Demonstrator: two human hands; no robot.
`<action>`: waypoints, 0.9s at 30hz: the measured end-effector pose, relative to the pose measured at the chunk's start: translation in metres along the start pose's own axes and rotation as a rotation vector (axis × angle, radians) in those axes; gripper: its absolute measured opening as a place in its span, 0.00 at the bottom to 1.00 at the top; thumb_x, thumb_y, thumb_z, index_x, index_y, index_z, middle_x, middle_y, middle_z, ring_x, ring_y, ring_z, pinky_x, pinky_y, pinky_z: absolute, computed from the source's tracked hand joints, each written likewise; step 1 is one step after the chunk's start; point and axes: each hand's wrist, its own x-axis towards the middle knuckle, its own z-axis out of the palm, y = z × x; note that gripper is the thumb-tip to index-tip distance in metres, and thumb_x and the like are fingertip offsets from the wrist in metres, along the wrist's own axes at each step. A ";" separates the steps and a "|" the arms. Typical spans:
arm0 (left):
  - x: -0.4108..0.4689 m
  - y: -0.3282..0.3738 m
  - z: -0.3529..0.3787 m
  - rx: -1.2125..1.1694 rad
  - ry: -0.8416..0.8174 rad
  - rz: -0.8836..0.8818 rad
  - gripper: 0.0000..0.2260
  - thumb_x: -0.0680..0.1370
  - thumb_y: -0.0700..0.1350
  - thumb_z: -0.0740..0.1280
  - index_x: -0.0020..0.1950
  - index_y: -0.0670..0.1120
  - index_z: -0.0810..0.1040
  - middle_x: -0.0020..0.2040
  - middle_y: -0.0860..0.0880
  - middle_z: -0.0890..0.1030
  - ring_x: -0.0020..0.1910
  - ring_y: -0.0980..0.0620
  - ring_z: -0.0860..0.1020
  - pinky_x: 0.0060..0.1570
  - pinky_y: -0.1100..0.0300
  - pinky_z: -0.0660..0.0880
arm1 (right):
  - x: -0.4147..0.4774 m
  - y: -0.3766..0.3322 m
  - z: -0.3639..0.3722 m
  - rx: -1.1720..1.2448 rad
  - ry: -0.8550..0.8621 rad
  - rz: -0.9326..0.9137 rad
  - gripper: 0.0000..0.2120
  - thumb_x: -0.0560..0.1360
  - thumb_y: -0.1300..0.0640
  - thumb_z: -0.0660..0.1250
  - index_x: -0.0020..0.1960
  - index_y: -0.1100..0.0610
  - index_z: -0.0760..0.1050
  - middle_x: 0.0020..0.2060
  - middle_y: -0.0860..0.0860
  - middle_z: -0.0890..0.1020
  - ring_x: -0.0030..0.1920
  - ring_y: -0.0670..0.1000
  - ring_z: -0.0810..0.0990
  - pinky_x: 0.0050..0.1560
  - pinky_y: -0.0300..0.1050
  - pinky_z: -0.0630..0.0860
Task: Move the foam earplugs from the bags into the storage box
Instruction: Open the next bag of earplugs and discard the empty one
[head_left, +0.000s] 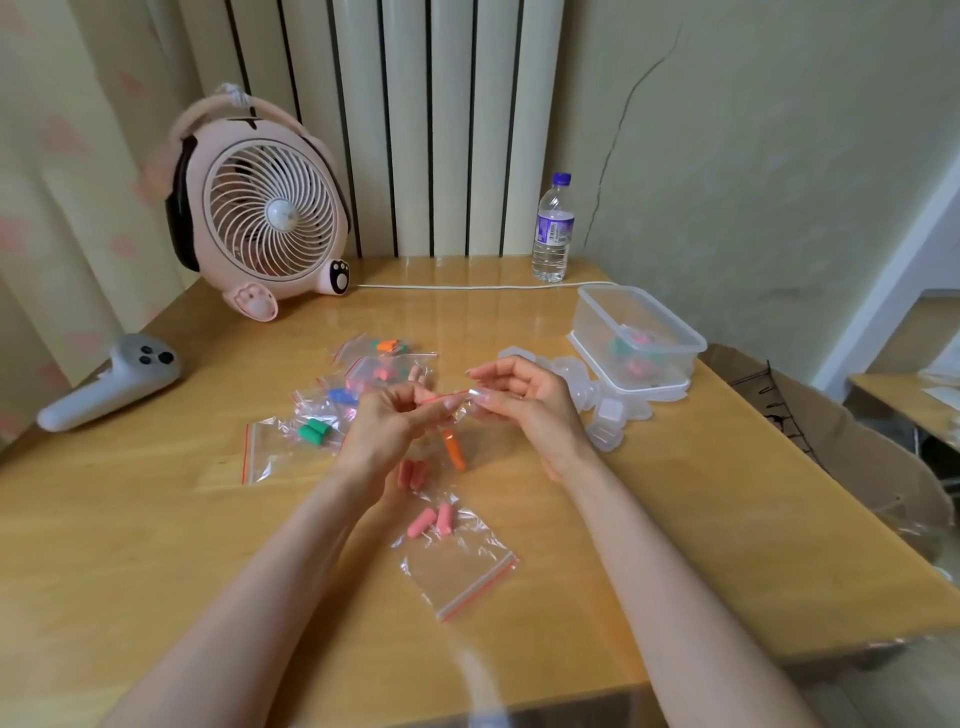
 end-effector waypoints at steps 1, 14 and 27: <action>0.000 0.000 0.000 -0.002 0.004 -0.005 0.11 0.72 0.37 0.71 0.31 0.40 0.74 0.30 0.47 0.82 0.53 0.49 0.77 0.31 0.65 0.75 | 0.000 -0.001 0.000 -0.014 -0.022 -0.010 0.11 0.72 0.73 0.66 0.47 0.59 0.77 0.39 0.55 0.79 0.38 0.46 0.80 0.40 0.35 0.78; 0.002 -0.003 -0.003 0.001 0.016 0.010 0.15 0.65 0.40 0.76 0.31 0.42 0.69 0.25 0.52 0.79 0.41 0.62 0.81 0.26 0.68 0.73 | -0.001 0.004 -0.001 -0.392 -0.016 -0.165 0.13 0.70 0.71 0.70 0.36 0.53 0.76 0.32 0.51 0.80 0.35 0.52 0.79 0.38 0.45 0.79; 0.009 -0.007 -0.007 0.068 -0.090 0.119 0.10 0.68 0.34 0.73 0.41 0.44 0.74 0.30 0.47 0.71 0.28 0.55 0.71 0.33 0.61 0.70 | -0.001 -0.004 -0.006 -0.199 0.015 -0.118 0.09 0.69 0.69 0.70 0.34 0.58 0.75 0.34 0.52 0.78 0.37 0.47 0.75 0.45 0.43 0.73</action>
